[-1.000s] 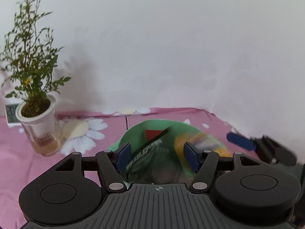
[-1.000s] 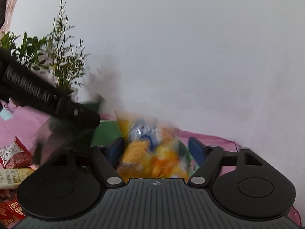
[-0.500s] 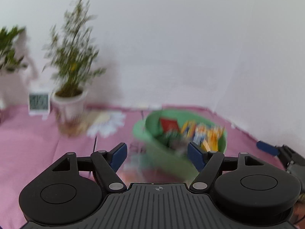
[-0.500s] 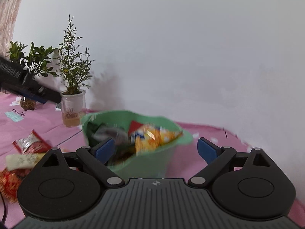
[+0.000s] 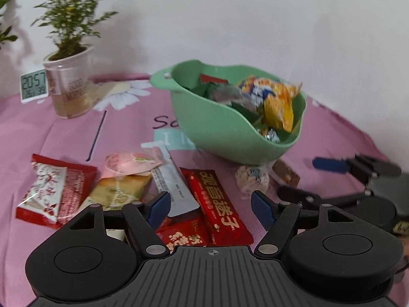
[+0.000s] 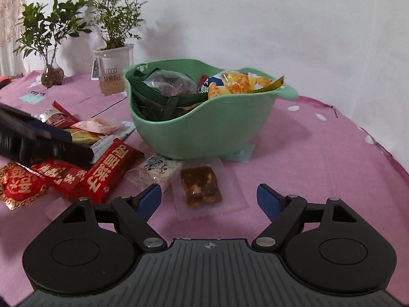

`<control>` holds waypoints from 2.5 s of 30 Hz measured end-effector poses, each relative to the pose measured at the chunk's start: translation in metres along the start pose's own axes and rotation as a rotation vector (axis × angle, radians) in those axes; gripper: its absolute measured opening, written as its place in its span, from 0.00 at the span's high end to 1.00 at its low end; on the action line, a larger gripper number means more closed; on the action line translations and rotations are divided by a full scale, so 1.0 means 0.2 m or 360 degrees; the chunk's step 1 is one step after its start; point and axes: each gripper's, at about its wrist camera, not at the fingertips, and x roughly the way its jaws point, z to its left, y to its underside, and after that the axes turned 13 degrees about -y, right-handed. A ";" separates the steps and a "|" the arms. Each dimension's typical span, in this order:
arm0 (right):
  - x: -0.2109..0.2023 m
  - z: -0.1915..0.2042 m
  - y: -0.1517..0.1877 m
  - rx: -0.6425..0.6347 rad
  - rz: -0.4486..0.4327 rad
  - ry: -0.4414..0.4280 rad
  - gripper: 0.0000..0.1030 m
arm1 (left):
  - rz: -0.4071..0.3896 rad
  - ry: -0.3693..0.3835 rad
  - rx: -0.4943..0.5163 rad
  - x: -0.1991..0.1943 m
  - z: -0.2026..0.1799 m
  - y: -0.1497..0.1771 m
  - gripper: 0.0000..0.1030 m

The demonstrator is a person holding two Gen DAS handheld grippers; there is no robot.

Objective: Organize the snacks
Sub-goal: 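Move the left tool to the red bar packet while the right tool approaches the brown square packet, then grasp the red bar packet with the left tool while the right tool grasps the brown square packet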

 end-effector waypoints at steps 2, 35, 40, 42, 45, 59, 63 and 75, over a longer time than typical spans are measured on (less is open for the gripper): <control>0.04 0.00 -0.01 -0.0022 0.0017 -0.0009 0.18 | 0.0017 -0.0008 0.0028 0.04 -0.03 0.00 0.00; -0.34 0.26 0.33 0.0098 0.0019 -0.0082 0.36 | -0.0054 0.0074 0.0173 -0.26 -0.03 0.46 0.00; -0.33 0.25 0.32 0.0167 0.0011 -0.0076 0.26 | -0.0028 0.0062 0.0177 -0.28 -0.05 0.44 0.00; -0.32 0.26 0.31 0.0146 0.0015 -0.0057 0.24 | -0.0018 0.0052 0.0175 -0.27 -0.06 0.43 0.00; -0.30 0.29 0.31 0.0057 0.0021 0.0006 0.24 | 0.0007 0.0001 0.0172 -0.25 -0.07 0.41 0.00; -0.30 0.30 0.31 0.0030 -0.0005 -0.0043 0.46 | 0.0017 -0.0097 0.0235 -0.21 -0.11 0.40 0.00; -0.31 0.30 0.32 0.0037 -0.0015 -0.0020 0.58 | 0.0016 -0.0105 0.0239 -0.20 -0.12 0.40 0.00; -0.36 0.29 0.32 0.0119 -0.0071 -0.0013 0.68 | -0.0004 -0.0065 0.0178 -0.22 -0.08 0.38 0.00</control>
